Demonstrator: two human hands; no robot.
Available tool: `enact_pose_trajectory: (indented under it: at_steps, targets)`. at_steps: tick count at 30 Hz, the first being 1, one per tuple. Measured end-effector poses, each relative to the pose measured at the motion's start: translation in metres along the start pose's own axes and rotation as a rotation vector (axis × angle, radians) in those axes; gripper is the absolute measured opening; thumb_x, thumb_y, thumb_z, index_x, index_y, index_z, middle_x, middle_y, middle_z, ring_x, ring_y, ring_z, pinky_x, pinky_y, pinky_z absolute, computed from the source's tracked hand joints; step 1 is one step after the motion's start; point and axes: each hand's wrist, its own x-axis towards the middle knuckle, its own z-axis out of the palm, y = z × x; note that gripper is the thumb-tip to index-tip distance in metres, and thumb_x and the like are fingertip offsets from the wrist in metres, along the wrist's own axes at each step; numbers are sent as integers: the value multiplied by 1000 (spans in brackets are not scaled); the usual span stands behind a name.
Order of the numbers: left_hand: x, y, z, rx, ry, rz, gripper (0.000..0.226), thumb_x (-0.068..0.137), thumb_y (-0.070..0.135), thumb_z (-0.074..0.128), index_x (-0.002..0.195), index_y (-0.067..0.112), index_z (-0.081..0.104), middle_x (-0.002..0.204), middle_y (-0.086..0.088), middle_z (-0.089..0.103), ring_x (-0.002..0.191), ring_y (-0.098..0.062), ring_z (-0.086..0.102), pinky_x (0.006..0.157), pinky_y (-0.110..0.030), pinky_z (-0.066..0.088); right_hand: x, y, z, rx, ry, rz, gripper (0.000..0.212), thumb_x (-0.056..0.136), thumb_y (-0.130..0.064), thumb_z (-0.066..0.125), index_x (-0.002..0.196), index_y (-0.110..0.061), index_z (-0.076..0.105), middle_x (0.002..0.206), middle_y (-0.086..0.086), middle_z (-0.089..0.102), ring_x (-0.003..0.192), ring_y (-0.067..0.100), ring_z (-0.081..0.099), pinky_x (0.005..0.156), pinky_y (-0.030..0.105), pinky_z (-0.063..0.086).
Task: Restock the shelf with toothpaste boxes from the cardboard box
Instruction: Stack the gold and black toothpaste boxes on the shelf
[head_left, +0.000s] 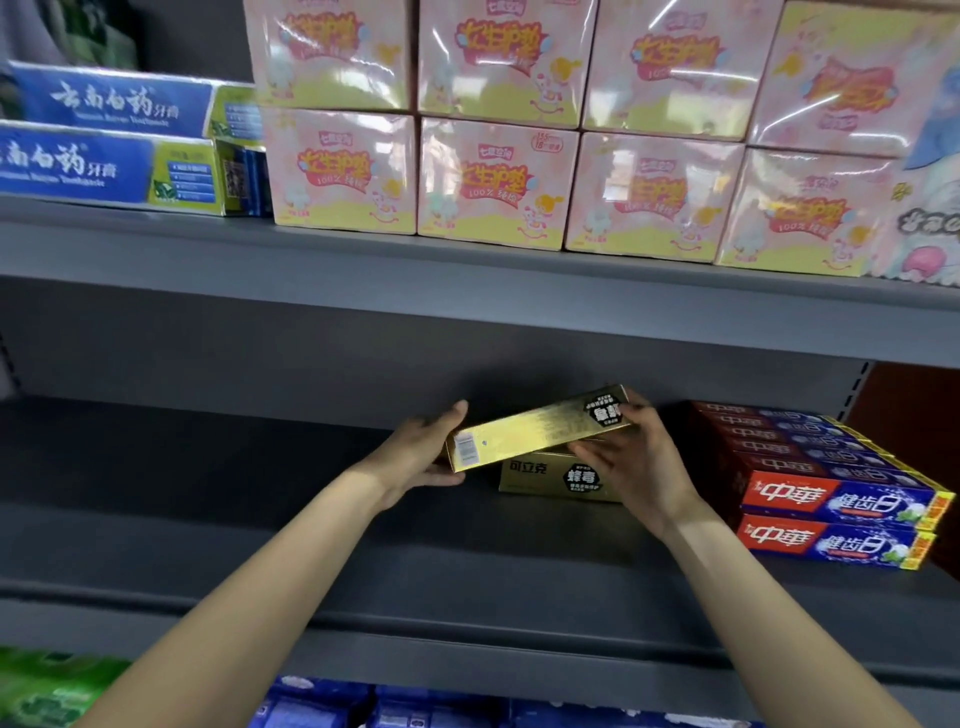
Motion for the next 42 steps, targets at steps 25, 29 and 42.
enact_pose_trajectory:
  at_steps: [25,29,42]
  targets:
    - [14,7,12,-160,42,220,36,82,10,70,111,14,49,105,-3,62,93,-10,62,73,-17,55,-15,7,-7,-445,154,280,35,98,-40,36,106,-12,54,98,25,64,71,29,65,60,29,53]
    - [8,8,6,-149,-92,217,41,83,10,67,116,18,45,111,-5,62,90,-18,70,74,-26,58,-11,0,-6,-429,199,129,17,95,-34,46,102,-22,56,87,10,68,60,23,66,51,25,49]
    - [11,-8,10,-269,-104,146,20,86,12,64,105,18,59,108,-4,67,96,-11,67,81,-19,55,-6,3,-23,-223,106,-138,22,92,-2,50,101,-21,55,102,2,60,92,17,59,79,41,51]
